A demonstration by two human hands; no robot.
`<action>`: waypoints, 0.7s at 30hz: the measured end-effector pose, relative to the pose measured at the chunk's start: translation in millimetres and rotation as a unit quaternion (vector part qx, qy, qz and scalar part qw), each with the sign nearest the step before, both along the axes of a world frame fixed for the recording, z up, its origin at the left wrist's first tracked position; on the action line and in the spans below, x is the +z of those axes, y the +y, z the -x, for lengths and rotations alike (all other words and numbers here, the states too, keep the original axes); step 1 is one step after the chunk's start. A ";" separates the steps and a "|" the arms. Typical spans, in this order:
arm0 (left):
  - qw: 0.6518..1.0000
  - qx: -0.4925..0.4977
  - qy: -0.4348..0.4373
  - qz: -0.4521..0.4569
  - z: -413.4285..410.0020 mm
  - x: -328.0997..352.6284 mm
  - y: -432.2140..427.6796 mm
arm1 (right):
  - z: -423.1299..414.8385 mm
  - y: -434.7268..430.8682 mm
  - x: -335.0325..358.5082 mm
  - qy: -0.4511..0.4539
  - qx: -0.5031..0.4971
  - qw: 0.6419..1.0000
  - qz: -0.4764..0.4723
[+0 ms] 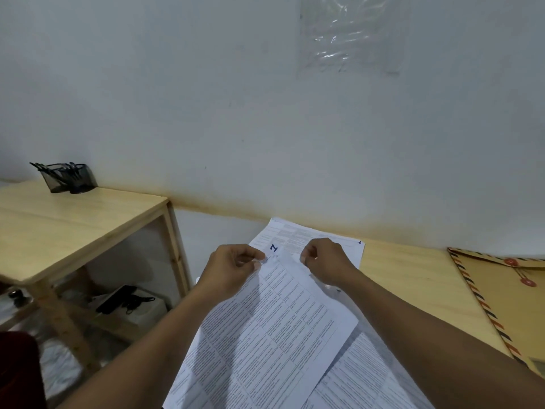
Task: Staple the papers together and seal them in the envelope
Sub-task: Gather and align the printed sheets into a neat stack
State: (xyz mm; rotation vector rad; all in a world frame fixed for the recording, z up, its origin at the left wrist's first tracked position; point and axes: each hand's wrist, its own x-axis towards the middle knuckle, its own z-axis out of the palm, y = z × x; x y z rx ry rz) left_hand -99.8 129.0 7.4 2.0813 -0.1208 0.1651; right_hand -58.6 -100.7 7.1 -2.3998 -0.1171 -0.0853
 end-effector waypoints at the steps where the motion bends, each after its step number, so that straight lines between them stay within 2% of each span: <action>1: 1.000 0.001 -0.006 0.000 -2.5 4.7 -1.8 | -2.3 -1.5 5.1 -0.007 0.016 1.000 0.005; 3: 1.000 0.001 -0.009 -0.008 -6.0 12.1 -6.0 | -7.0 -6.9 9.0 0.009 0.033 0.999 0.024; 7: 0.998 -0.031 0.024 -0.055 -4.6 7.5 -8.3 | -6.8 -16.6 -9.5 0.109 0.059 0.990 0.074; 10: 0.993 -0.062 0.066 -0.075 -1.0 -5.6 1.8 | 0.1 -16.3 -21.7 0.124 0.074 0.984 0.102; 13: 0.991 -0.072 0.100 -0.056 1.8 -15.8 12.9 | 4.5 -11.1 -18.8 0.132 0.055 0.983 0.119; 21: 0.991 -0.056 0.118 -0.020 4.1 -25.3 18.0 | 1.0 0.3 -19.8 0.147 0.081 0.977 0.131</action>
